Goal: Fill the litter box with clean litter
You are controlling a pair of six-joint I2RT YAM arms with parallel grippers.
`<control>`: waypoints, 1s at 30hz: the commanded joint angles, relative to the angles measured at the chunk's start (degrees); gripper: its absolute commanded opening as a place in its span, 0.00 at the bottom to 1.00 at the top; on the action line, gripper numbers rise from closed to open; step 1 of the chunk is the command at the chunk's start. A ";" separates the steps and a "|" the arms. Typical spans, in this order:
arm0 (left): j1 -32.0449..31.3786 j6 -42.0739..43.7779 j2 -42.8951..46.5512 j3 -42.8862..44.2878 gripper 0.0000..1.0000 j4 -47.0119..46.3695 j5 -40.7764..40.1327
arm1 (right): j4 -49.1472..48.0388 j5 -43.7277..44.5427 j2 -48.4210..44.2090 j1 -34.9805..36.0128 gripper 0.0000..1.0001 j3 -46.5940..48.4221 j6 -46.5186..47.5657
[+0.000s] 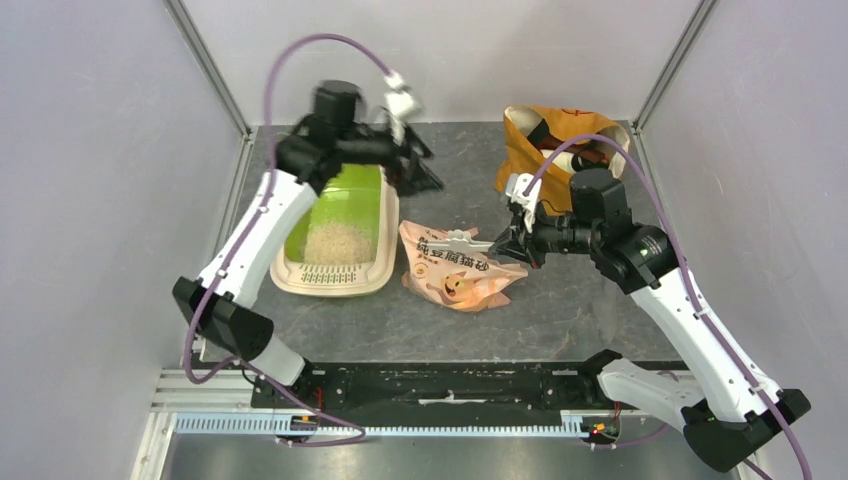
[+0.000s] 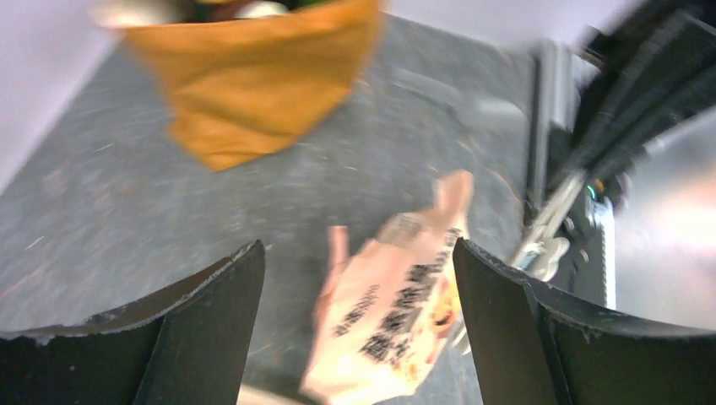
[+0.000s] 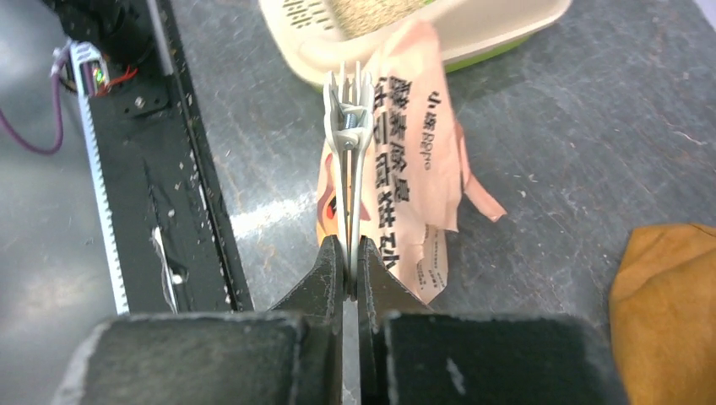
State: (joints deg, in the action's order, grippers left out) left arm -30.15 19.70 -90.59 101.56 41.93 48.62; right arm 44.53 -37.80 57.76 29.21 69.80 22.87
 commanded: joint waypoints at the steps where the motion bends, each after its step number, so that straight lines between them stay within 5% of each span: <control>1: 15.63 -31.53 7.24 -6.22 0.88 -27.96 10.09 | -11.83 6.67 -0.60 -1.18 0.00 3.87 -13.06; 3: 18.83 -43.43 10.77 -14.88 0.89 -43.00 15.93 | -16.46 7.81 -0.45 -3.04 0.00 5.04 -20.30; 7: 17.90 -61.33 18.93 -32.76 0.89 -71.46 10.46 | -29.71 10.74 -1.47 -4.84 0.00 3.93 -38.31; 12: 17.17 -81.95 17.25 -37.00 0.88 -86.10 0.52 | -40.44 16.23 -0.98 -4.85 0.00 3.51 -51.34; 20: 7.72 -83.75 12.98 -30.48 0.87 -83.58 -9.03 | -47.00 18.64 1.28 -5.04 0.00 2.03 -61.85; 30: 7.30 -85.52 7.48 -22.74 0.72 -80.90 -14.20 | -51.61 15.00 1.44 -4.58 0.00 -0.38 -69.71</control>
State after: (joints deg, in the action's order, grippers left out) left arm -22.92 -62.85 -81.43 74.78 -37.63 37.87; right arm -1.67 -21.43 59.81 24.25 70.76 -42.46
